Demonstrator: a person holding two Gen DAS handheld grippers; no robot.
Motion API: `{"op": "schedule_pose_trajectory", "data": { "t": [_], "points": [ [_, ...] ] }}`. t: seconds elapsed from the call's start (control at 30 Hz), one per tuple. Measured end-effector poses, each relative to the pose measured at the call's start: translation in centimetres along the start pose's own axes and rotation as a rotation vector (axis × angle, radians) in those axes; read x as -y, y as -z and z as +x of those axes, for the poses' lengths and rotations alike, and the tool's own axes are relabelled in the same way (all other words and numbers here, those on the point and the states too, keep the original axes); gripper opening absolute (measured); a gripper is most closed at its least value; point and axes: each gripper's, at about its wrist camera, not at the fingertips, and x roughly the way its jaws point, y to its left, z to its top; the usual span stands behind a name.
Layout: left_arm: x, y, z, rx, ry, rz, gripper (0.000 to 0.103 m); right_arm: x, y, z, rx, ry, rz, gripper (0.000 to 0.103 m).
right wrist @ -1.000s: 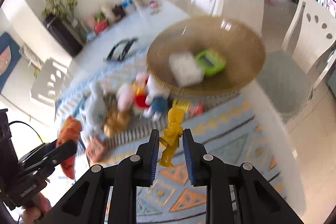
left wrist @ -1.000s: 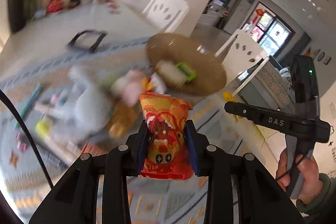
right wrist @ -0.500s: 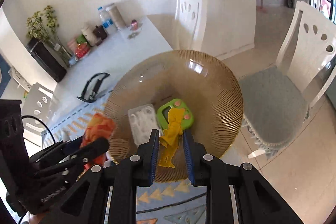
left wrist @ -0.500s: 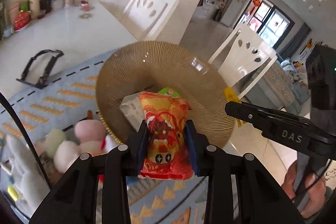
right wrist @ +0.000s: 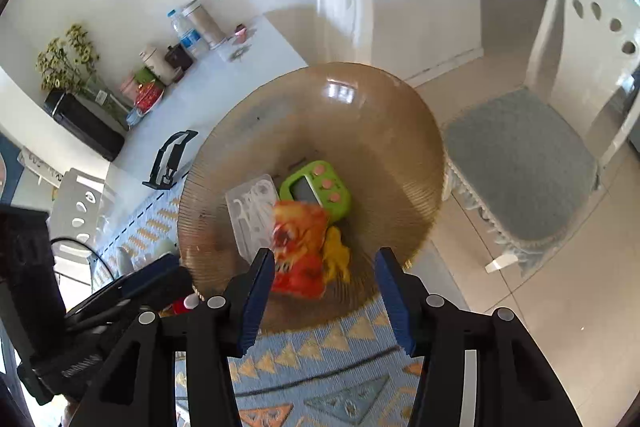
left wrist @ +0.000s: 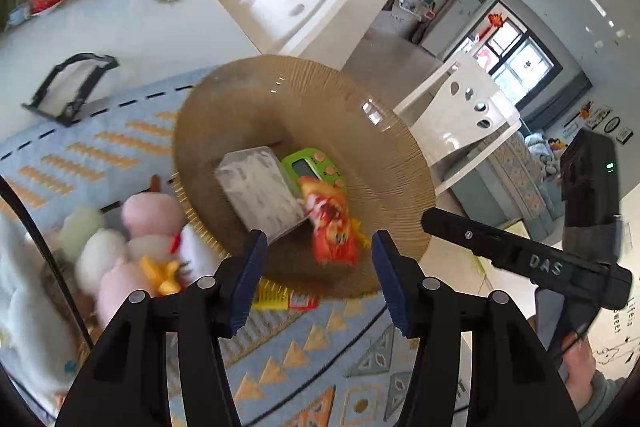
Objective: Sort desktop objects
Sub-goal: 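Carry the snack bag and figurine into the gold bowl and open both tools, then move both open tools back over the rug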
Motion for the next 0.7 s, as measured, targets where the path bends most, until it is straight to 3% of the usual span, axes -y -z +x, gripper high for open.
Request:
{"op": "schedule_pose_trajectory", "data": {
  "t": [0.43, 0.7],
  "points": [
    [-3.5, 6.4, -8.6, 0.038, -0.045, -0.035, 0.053, -2.8, 6.0, -2.0, -0.056, 0.019, -0.017, 0.052],
    [-8.1, 12.2, -14.5, 0.063, -0.109, -0.128, 0.053, -9.0, 9.5, -2.4, -0.068, -0.005, -0.118, 0.052]
  ]
}}
